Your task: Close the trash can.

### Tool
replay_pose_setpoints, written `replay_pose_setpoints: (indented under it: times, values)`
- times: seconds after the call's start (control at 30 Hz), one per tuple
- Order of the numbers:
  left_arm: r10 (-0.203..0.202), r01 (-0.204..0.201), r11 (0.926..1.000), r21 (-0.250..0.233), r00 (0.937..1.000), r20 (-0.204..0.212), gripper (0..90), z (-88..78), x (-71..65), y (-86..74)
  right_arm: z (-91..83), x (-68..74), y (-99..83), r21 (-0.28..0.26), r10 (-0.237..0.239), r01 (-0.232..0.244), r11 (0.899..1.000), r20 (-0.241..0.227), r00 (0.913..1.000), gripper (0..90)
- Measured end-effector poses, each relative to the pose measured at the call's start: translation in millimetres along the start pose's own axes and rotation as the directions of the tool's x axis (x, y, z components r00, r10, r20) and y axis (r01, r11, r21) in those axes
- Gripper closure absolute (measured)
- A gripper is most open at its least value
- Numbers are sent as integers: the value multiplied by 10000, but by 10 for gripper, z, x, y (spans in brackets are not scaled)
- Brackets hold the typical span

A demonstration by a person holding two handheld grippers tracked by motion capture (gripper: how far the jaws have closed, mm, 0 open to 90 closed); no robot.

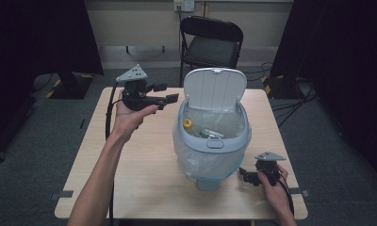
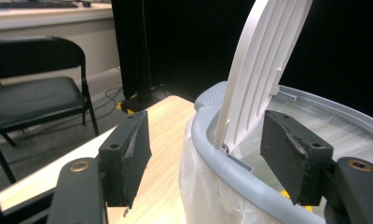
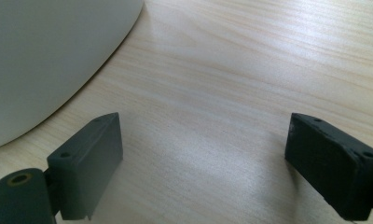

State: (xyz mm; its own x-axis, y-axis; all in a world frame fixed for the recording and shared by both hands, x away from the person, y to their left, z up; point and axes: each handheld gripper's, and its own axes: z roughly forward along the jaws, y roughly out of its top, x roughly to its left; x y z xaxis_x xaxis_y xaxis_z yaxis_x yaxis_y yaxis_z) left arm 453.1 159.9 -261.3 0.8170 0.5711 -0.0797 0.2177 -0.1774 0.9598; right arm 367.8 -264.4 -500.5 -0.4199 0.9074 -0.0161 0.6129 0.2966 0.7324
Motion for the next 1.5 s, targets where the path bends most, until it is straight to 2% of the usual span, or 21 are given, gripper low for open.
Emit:
replay_pose_setpoints:
  times: [0.07,0.17,0.23,0.37,0.43,0.47,0.53,0.7,0.73,0.77,0.8,0.9,1.03,1.07,1.23,1.27,1.37,1.4,1.43,1.47,1.5]
  values:
    - [22,-27,10000,-91,9987,-500,324,-10,26,100,0,-1,0,1,3,-3,10000,-2,10000,102]
    - [-252,227,9986,-471,9983,-523,310,11,75,196,0,-1,0,1,-1,1,10000,-1,10000,102]
    - [-389,356,9978,-551,9974,-608,291,49,98,260,0,-1,0,1,1,-1,10000,-2,10000,102]
    - [-429,402,9976,-556,9978,-495,276,119,123,373,0,-1,0,1,1,-1,10000,-3,10000,102]
    - [-395,390,9978,-544,9992,-79,289,171,99,466,0,-1,0,-3,-3,3,10000,-1,10000,102]
    - [-236,227,9982,-558,9996,-149,291,181,79,495,0,-1,0,-2,-1,1,10000,-2,10000,102]
    - [-264,252,9975,-659,9995,-161,294,195,74,542,0,-1,0,-1,-3,3,10000,-1,10000,102]
    - [-352,347,9967,-739,9994,-56,288,224,81,583,0,-1,0,0,-2,2,10000,-1,10000,102]
    - [-296,313,9949,-956,9994,192,263,226,69,586,0,-1,0,0,-3,3,10000,0,10000,102]
    - [-296,313,9949,-956,9994,192,257,226,69,586,0,-1,0,0,-3,3,10000,0,10000,102]
    - [-364,399,9946,-956,9986,381,262,225,60,581,0,-1,0,0,-2,2,10000,-1,10000,102]
    - [-391,423,9938,-1033,9987,334,262,219,47,567,0,-1,0,3,1,-1,10000,-2,10000,101]
    - [-404,457,9945,-940,9975,582,262,208,44,564,0,-1,0,2,-1,1,10000,-1,10000,101]
    - [-538,600,9947,-838,9958,737,262,201,31,566,0,-1,0,2,3,-3,10000,-3,10000,101]
    - [-508,571,9954,-773,9954,813,264,192,15,569,1,-1,0,1,1,-1,10000,-3,10000,101]
    - [-510,577,9961,-673,9939,980,264,190,17,569,1,-1,0,2,1,-1,10000,-2,10000,101]
    - [-452,532,9963,-675,9923,1149,265,193,12,566,1,-1,0,2,3,-3,10000,-3,10000,101]
    - [-489,591,9949,-818,9915,1206,267,201,-2,560,1,-1,0,2,2,-2,10000,-4,10000,101]
    - [-391,478,9967,-653,9910,1284,267,227,-21,556,1,-1,0,2,2,-2,10000,-4,10000,101]
    - [-112,153,9994,-301,9911,1324,268,274,-62,547,1,-2,0,5,2,-2,10000,-3,10000,101]
    - [505,-508,9987,7,9944,928,290,361,-173,515,1,-2,0,5,-2,2,10000,2,10000,101]
